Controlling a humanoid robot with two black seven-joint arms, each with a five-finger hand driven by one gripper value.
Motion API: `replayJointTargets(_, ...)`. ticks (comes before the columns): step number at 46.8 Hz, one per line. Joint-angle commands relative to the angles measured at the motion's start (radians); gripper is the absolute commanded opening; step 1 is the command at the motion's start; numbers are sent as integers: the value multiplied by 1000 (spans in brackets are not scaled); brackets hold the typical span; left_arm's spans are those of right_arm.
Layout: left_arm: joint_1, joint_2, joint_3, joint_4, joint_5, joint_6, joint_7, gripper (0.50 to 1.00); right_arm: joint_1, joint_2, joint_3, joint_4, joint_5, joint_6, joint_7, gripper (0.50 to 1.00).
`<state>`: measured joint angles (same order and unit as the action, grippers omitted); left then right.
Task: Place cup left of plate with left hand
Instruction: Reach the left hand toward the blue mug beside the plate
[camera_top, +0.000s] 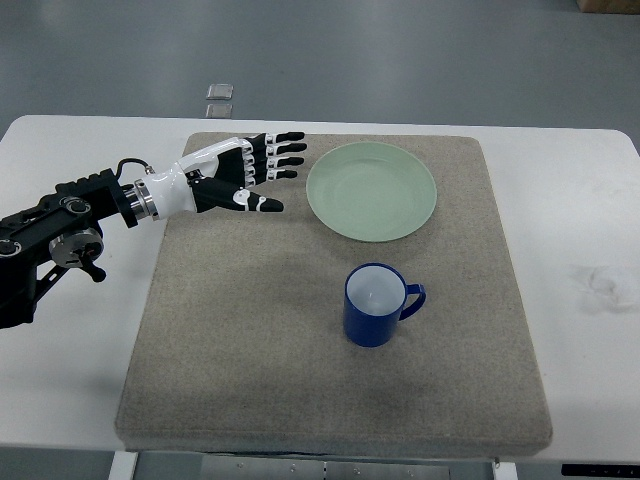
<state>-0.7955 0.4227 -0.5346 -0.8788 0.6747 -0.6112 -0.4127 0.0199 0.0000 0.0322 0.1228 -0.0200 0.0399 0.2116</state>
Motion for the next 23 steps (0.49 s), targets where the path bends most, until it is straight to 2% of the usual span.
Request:
replayJointTargets(1, -4, -2, 24, -11, 6, 0, 2, 999, 0, 0, 0, 0, 0, 0, 0, 932)
replayJointTargets(23, -5, -16, 137, -92, 9, 0, 3, 999, 0, 0, 0, 0, 0, 0, 0, 932)
